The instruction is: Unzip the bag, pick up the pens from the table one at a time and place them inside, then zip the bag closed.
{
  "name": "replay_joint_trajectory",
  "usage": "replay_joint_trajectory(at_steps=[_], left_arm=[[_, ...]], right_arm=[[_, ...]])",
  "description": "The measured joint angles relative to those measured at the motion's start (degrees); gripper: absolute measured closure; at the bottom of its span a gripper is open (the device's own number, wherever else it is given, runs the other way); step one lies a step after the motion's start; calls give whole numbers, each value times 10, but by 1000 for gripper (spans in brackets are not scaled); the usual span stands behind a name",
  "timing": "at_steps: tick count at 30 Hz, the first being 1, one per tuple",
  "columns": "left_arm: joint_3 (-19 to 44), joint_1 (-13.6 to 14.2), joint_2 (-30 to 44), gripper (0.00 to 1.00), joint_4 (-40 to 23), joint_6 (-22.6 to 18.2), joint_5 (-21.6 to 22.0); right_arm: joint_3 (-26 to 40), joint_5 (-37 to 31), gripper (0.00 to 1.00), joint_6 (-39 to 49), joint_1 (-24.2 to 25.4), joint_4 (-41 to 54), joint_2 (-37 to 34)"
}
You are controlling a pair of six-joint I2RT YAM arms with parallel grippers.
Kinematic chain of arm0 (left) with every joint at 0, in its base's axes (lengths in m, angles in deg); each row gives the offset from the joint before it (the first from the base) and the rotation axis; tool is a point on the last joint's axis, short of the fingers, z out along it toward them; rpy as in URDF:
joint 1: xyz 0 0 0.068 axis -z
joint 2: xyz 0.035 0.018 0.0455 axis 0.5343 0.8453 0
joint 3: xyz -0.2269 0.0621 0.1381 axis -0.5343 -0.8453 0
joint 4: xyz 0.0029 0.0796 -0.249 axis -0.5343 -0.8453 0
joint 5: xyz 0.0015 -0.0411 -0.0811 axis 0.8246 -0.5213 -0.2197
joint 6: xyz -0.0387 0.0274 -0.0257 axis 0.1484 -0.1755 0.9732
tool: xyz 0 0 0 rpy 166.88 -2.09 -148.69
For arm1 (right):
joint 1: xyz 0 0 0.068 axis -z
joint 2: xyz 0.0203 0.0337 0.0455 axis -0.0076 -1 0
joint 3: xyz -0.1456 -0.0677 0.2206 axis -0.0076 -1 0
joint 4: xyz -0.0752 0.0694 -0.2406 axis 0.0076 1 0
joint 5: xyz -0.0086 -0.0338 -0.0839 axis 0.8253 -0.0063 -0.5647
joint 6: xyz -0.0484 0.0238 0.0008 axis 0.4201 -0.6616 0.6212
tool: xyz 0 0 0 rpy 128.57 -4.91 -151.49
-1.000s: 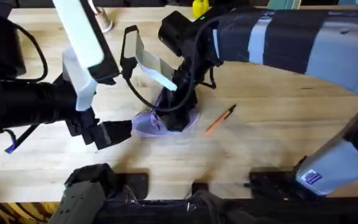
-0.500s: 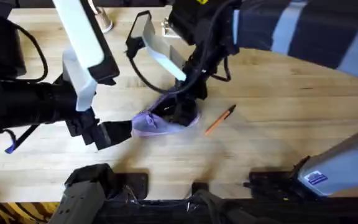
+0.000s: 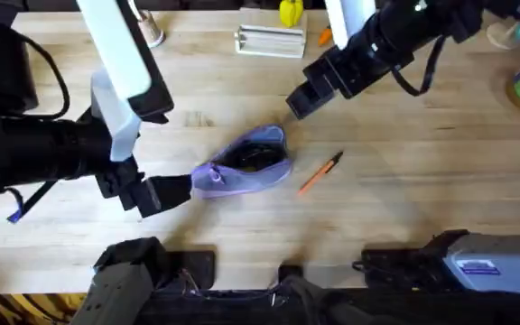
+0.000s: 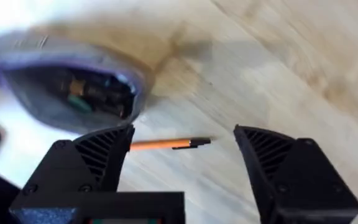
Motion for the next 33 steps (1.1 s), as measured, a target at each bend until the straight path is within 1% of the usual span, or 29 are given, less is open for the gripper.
replay_joint_trajectory(at_steps=[2, 5, 9, 10, 15, 17, 19, 22, 26, 29, 31, 33], left_arm=[[0, 0, 0, 8, 0, 0, 0], [0, 0, 0, 7, 0, 0, 0], [0, 0, 0, 7, 0, 0, 0], [0, 0, 0, 7, 0, 0, 0], [0, 0, 0, 7, 0, 0, 0], [0, 0, 0, 7, 0, 0, 0], [0, 0, 0, 7, 0, 0, 0], [0, 0, 0, 7, 0, 0, 0], [0, 0, 0, 7, 0, 0, 0], [0, 0, 0, 7, 0, 0, 0], [0, 0, 0, 8, 0, 0, 0], [0, 0, 0, 7, 0, 0, 0]], right_arm=[[0, -15, 4, -82, 2, -9, -1], [0, -4, 3, -184, 3, -19, -7], [0, 11, 3, -255, 3, -18, -16], [0, 0, 3, -320, 2, -2, -18], [-9, -51, 5, -429, 2, 27, -18], [-29, -66, 5, -478, 2, 28, -18], [-63, -76, 5, -527, 2, 25, -18], [-125, -85, 5, -580, 2, 13, -18], [-196, -80, 5, -613, 2, -26, -18], [-228, -77, 6, -633, 2, -43, -18], [-237, -77, 5, -643, 2, -47, -18], [-238, -70, 5, -679, 2, -53, -18]])
